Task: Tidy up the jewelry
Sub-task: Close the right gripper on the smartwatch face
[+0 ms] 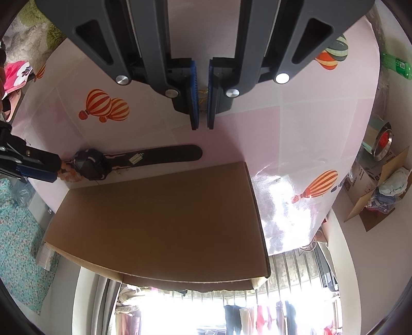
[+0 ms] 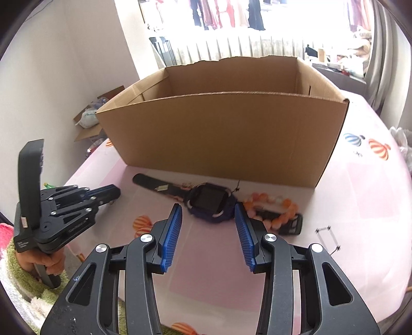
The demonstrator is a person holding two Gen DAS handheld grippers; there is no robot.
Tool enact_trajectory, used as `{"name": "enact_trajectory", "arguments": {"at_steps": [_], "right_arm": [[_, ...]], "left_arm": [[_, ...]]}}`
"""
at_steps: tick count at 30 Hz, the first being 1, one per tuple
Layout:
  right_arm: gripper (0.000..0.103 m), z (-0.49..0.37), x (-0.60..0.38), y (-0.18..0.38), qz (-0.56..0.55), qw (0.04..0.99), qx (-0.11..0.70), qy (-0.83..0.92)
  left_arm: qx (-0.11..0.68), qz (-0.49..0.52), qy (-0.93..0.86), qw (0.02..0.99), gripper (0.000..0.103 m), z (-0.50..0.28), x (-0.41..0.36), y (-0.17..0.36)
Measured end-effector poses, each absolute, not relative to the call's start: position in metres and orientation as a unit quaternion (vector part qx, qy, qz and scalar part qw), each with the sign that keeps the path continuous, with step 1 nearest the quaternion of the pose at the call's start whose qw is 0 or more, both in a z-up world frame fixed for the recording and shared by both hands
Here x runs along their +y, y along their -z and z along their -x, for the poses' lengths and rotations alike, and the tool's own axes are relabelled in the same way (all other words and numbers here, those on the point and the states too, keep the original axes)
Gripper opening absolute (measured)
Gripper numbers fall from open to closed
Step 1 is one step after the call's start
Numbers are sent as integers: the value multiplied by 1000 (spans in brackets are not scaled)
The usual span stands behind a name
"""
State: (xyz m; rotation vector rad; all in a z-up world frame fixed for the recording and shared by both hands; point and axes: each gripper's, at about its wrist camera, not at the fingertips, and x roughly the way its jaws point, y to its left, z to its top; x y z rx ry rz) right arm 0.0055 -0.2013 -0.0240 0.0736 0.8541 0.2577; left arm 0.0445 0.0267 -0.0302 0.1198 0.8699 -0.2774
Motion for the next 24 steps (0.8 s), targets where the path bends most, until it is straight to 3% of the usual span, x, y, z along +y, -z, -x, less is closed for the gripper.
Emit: {"name": "enact_trajectory", "arguments": {"at_steps": [6,15,21,24], "right_arm": [[41,-17,-194,21,-20,898,417,-142],[54,-45,-168,29,96,875,426,-209],[54,-64,-157,42,168,838,461,-240],[49,-66,-153,46,201,829,464,-239]], "left_arm": [[413,-52,147,897,12,-45,22,28],[407,-71,176,893,14,-44,3,26],[407,-75,180,892,14,-46,-1,26],[410,-76,180,891,14,-48,1,27]]}}
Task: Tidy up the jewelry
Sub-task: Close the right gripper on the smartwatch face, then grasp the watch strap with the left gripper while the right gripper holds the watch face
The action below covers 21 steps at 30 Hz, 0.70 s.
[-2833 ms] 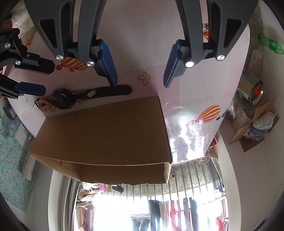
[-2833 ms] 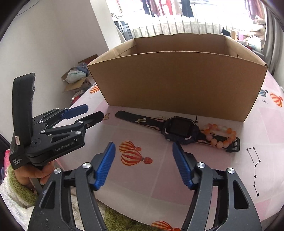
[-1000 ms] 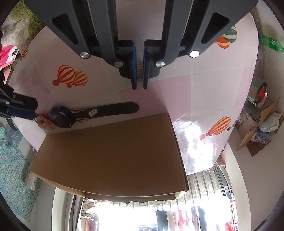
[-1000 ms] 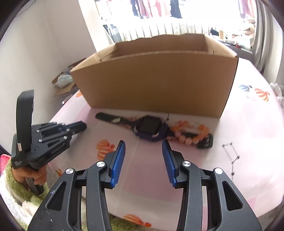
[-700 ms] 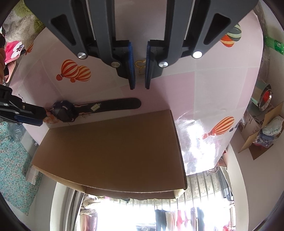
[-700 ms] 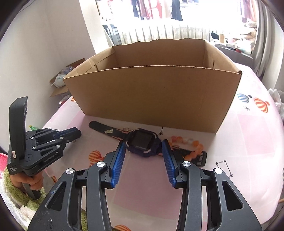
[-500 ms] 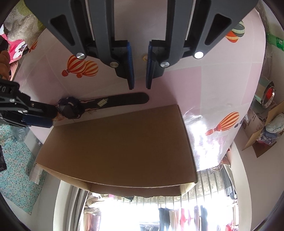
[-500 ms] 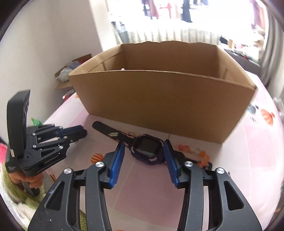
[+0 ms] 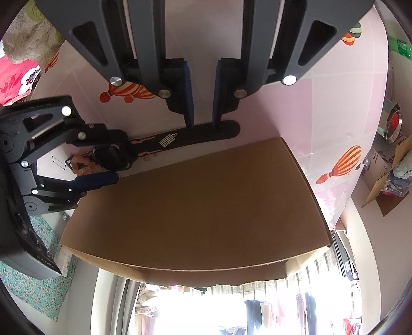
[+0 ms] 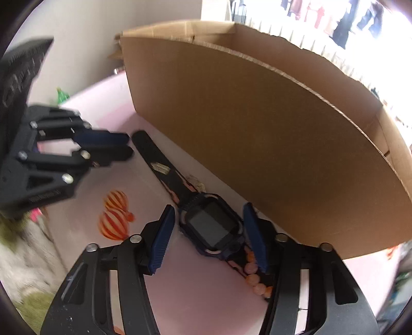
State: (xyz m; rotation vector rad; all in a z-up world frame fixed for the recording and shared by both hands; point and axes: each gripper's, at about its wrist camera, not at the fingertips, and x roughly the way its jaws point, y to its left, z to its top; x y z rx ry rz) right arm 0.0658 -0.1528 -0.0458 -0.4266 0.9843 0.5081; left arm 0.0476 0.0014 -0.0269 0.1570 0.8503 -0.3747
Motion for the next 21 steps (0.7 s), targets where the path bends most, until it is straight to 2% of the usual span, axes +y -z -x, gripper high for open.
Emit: {"name": "enact_trajectory", "arguments": {"at_steps": [4,13,21], "right_arm": [[48,-76,-160,41,158,820,486,-259],[48,-104,-188,36,-22,763,562,-319],[48,-91,-185,43,-22,754,570,-327]], "left_arm": [[407,-72,192,890,14,-47,3,24],[388,-67,223,892,14,-44,0,10],[419,-99,237,871,14,-53,-15,23]]}}
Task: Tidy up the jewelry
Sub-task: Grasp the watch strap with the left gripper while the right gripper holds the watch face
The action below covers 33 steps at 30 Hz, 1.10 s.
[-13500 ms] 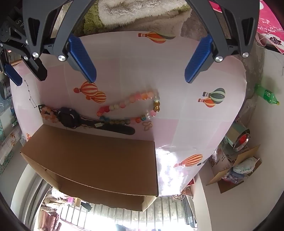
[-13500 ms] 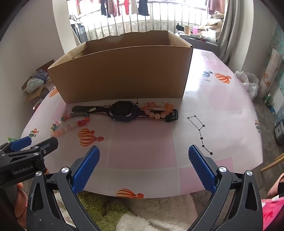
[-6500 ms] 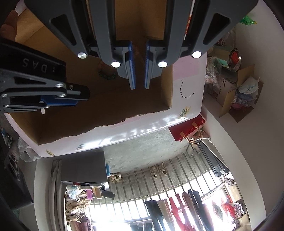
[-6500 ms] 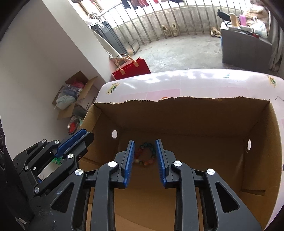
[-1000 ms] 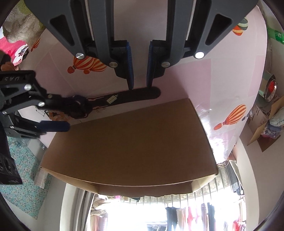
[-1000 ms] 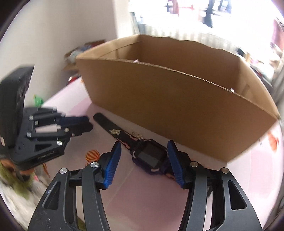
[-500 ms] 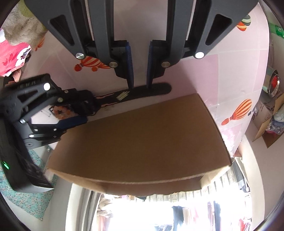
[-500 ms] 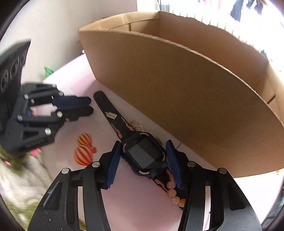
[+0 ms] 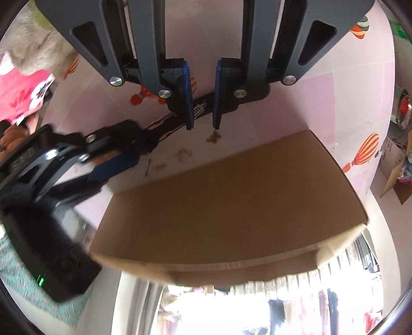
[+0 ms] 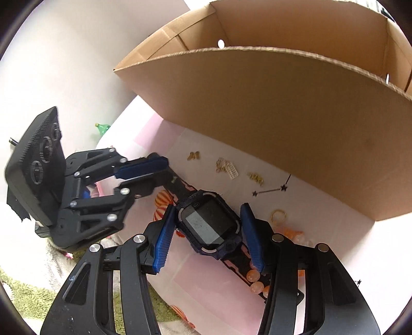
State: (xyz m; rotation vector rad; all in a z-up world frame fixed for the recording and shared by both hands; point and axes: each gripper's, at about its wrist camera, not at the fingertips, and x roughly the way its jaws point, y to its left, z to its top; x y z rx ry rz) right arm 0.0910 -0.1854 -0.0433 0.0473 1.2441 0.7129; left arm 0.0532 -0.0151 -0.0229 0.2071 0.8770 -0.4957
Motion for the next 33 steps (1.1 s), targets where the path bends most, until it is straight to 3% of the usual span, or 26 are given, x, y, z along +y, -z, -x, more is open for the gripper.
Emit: {"name": "enact_trajectory", "arguments": {"at_steps": [5,13,16,33], "right_arm": [[48,-86,-180,51,-21,753,569,-329],[48,-81,-185,53,-26,757,562,-332],[48,-78,-198,48,-42,753,565,-335],[48,-83,-219,54,-116,712,588,-367]], "left_arm": [[407,-136,169,887,15,-62,-10,24],[400,-48,158,902,15,-68,28,6],[400,-41,202,893,21,-57,29,3],[372,-202,282,861,21,-21,-42,23]]}}
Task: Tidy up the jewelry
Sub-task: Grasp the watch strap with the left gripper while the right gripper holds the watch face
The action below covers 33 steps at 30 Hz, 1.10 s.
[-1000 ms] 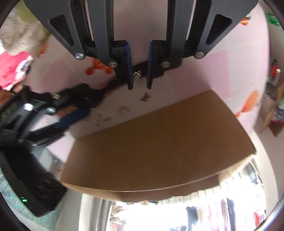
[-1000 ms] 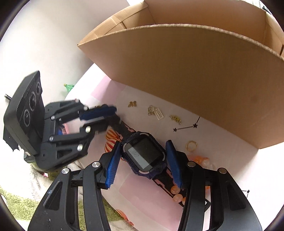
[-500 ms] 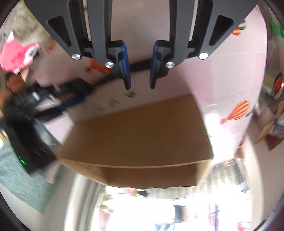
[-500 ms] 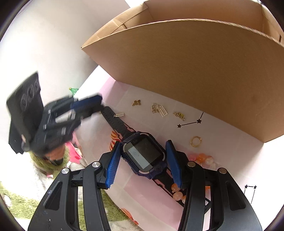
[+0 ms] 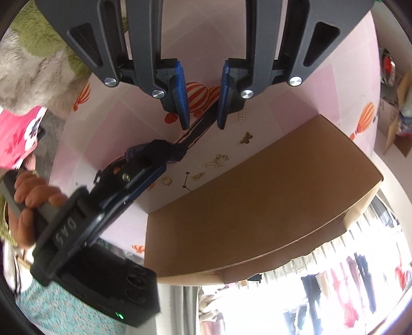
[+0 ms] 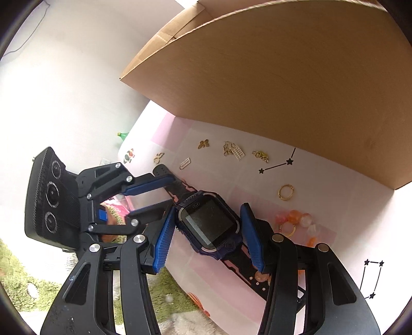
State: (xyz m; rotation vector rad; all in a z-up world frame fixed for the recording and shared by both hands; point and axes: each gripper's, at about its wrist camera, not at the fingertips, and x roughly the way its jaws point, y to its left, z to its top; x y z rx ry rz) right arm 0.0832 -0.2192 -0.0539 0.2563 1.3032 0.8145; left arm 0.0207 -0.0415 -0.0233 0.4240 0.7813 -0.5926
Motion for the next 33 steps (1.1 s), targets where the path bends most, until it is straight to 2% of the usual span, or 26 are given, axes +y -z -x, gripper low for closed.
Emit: {"name": "enact_trajectory", "arguments": {"at_steps": [23,28,33], "right_arm": [[51,-59,-233,48,-105,739,566,-350],[51,-51,-226,43,-51,754,556,-347],[54,-39,-205,39,50,772,533,-343]], "left_arm": [[383,-216,260,860,20,-17,-45,34],[380,-218,261,860,20,-14,-45,35],[377,-220,258,862,18,-15,-45,36]]}}
